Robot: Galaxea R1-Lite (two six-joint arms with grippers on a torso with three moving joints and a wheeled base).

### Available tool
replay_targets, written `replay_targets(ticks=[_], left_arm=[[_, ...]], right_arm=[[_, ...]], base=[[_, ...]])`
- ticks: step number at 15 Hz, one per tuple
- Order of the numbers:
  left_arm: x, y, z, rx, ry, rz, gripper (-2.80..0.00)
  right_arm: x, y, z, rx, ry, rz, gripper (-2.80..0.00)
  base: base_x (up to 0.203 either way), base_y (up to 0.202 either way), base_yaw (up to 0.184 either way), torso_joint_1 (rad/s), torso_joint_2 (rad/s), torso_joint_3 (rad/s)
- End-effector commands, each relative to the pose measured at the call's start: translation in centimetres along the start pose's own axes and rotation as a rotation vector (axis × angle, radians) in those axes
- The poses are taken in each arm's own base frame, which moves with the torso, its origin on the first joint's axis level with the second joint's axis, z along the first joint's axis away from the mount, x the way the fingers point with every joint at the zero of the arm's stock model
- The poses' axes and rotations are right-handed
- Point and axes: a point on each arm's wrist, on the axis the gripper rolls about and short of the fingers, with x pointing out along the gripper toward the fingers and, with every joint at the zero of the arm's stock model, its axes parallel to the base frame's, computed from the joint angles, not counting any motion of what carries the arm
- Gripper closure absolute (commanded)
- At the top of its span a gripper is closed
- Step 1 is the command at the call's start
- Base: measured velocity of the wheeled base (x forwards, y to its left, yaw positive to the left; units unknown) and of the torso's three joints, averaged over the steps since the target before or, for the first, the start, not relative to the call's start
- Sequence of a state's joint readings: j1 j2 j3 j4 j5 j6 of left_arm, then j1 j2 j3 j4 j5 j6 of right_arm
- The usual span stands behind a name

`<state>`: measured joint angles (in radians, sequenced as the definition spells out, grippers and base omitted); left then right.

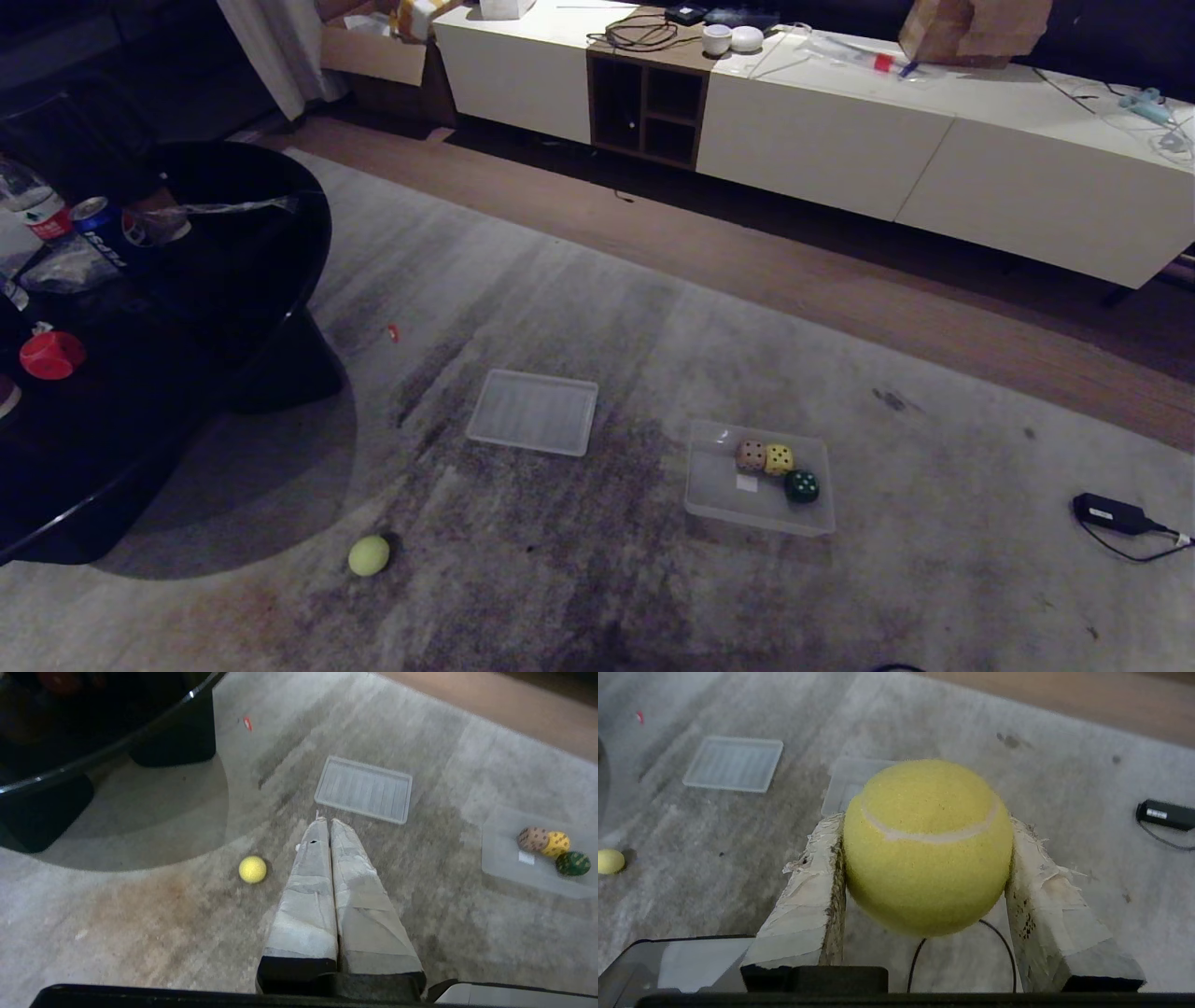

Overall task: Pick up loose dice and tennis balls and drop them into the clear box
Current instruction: Put the ball in the box

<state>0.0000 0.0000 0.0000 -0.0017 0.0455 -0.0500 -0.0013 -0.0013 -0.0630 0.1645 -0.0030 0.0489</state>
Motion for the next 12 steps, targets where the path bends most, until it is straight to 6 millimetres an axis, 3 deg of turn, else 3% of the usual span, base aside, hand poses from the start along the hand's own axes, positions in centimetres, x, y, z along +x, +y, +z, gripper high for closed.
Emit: replay_targets(ticks=[1,12], left_arm=[[0.02,0.00,-0.04,-0.002,0.003,0.001,0.00],[0.02,0.00,-0.04,-0.002,0.003,0.001,0.00]], right_arm=[[0.01,0.00,-0.01,0.000,0.003,0.001,0.00],[0.01,0.00,-0.01,0.000,0.003,0.001,0.00]], base=[[0.000,0.000,0.000,0.002,0.01,-0.193],[0.000,0.000,0.000,0.001,0.00,-0.197]])
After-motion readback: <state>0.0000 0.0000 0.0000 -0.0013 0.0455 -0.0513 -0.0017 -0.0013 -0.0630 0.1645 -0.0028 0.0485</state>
